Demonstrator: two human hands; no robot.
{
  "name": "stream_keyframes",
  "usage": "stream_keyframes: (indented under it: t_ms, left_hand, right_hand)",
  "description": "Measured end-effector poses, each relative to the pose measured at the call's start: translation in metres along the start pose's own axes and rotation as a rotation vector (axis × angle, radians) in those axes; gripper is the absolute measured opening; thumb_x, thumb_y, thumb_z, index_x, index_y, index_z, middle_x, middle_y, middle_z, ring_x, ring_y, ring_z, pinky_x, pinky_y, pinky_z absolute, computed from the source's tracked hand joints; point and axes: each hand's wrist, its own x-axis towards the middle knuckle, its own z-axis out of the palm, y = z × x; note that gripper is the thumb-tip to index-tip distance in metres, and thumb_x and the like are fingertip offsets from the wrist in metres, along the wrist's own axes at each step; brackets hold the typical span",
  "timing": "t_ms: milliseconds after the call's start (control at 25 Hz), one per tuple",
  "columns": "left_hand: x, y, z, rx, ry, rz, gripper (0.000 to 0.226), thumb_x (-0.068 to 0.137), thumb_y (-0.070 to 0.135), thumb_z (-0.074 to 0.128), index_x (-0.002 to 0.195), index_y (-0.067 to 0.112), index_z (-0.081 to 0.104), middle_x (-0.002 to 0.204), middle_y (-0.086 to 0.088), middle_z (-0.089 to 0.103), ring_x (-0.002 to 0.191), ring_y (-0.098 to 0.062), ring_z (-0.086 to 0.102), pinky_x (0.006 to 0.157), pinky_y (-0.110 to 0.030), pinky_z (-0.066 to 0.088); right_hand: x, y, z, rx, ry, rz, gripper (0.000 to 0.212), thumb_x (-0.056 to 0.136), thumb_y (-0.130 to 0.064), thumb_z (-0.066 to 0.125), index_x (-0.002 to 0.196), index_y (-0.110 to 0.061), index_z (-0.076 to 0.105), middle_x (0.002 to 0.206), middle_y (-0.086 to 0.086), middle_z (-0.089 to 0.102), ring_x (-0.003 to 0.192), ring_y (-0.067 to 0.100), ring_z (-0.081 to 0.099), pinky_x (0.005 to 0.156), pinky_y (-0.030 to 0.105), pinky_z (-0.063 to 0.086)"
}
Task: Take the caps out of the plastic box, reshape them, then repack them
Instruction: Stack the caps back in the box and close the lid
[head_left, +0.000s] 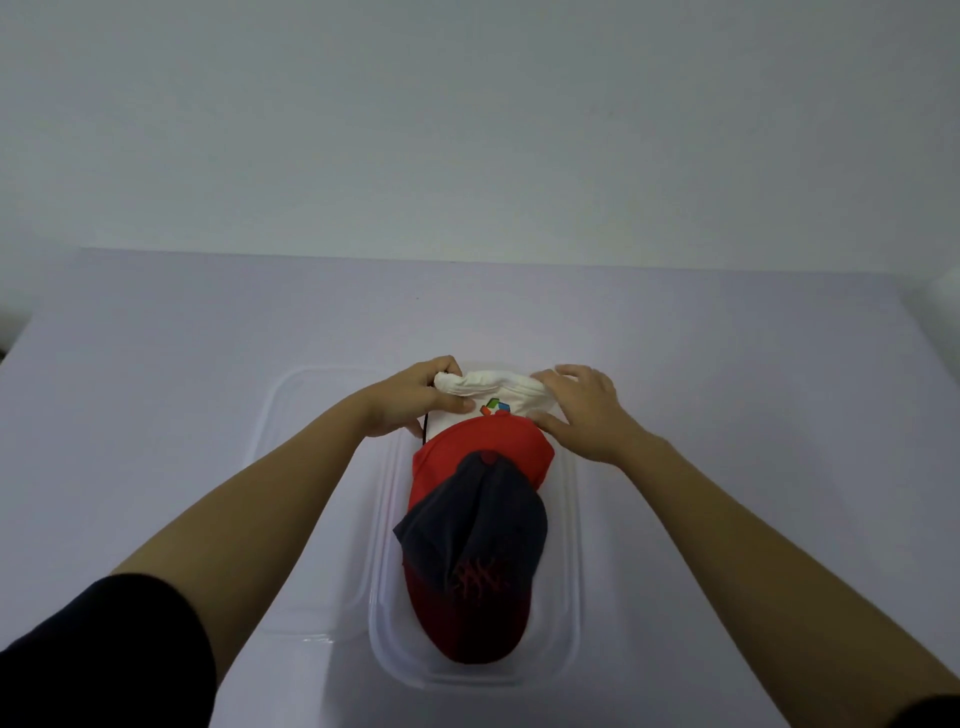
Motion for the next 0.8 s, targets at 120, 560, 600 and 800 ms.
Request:
stream_keyframes:
  t_ms: [120,560,600,800]
  left_hand:
    - [-0.001,0.004,-0.004,0.241,0.026,-0.032,0.013,0.089,0.023,0.06,0.098,0.017,0.052,0.106,-0.004,0.058,0.099,-0.023,0.057,0.088,-0.04,0.049]
    - [0.017,-0.001,-0.007,1.246,0.215,0.047,0.043,0.097,0.049,0.029,0.11,0.014,0.05,0.105,-0.015,0.053,0.104,-0.031,0.052,0.083,-0.038,0.038]
    - [0.019,-0.003,-0.004,1.252,0.218,0.027,0.044,0.097,0.049,0.028,0.119,0.015,0.047,0.111,-0.016,0.051,0.106,-0.033,0.051,0.086,-0.039,0.039]
    - [0.018,0.001,-0.007,1.344,0.285,0.117,0.035,0.094,0.039,0.039,0.115,0.015,0.055,0.106,-0.007,0.062,0.107,-0.025,0.047,0.081,-0.034,0.034]
  right_hand:
    - [0.011,0.0,0.002,-0.158,-0.065,-0.013,0.042,0.098,-0.043,0.03,0.13,-0.019,0.044,0.134,0.007,0.052,0.139,0.019,0.025,0.114,0.046,0.001]
    - [0.042,-0.008,0.0,-0.355,-0.076,0.055,0.047,0.094,-0.052,0.034,0.125,-0.019,0.047,0.122,0.012,0.054,0.124,0.021,0.038,0.106,0.048,0.016]
    - [0.04,-0.008,0.001,-0.387,-0.082,0.041,0.047,0.094,-0.052,0.034,0.125,-0.019,0.047,0.123,0.012,0.054,0.125,0.021,0.037,0.106,0.049,0.016]
    - [0.028,0.01,0.001,-0.357,0.076,-0.074,0.04,0.091,-0.05,0.045,0.122,-0.027,0.055,0.112,-0.005,0.064,0.129,0.016,0.035,0.105,0.05,0.008]
